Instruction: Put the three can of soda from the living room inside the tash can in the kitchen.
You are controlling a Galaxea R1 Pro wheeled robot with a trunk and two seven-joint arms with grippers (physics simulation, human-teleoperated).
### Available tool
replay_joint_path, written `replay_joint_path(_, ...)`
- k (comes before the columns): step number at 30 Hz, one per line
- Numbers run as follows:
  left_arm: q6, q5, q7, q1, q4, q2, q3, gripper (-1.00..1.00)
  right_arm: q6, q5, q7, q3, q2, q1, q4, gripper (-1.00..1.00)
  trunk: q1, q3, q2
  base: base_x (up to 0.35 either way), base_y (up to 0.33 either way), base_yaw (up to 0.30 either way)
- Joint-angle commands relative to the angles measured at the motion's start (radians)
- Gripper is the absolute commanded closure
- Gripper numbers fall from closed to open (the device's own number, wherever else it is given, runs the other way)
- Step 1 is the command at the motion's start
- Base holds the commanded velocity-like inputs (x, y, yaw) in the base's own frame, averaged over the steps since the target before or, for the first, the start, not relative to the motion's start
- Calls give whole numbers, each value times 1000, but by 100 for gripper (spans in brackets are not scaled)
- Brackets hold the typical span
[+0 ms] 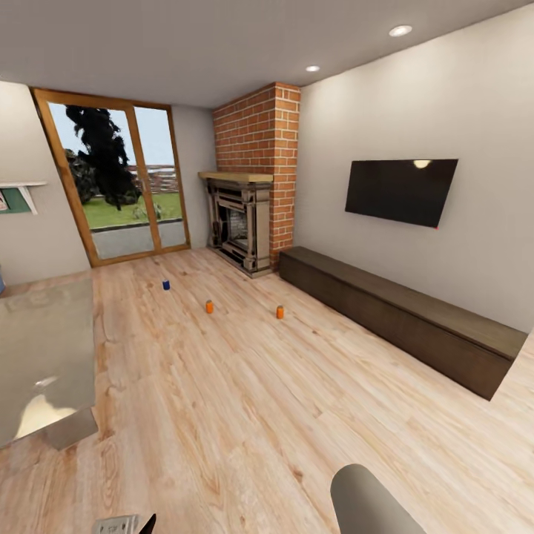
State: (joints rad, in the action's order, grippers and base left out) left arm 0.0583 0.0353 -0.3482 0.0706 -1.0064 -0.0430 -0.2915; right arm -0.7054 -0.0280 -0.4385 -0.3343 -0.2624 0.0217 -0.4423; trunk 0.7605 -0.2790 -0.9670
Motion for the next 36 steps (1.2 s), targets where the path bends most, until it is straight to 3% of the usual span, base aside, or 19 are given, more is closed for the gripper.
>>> replay_joint_path(1,0,0,0,0,0,0,0,-100,0,7,-3,-3,0,0,-2,100,0,0,0,325,0,0)
replay_joint_path(36,2,0,0,0,0,0,0,-100,0,10,-3,-3,0,0,-2,100,0,0,0,327,0,0)
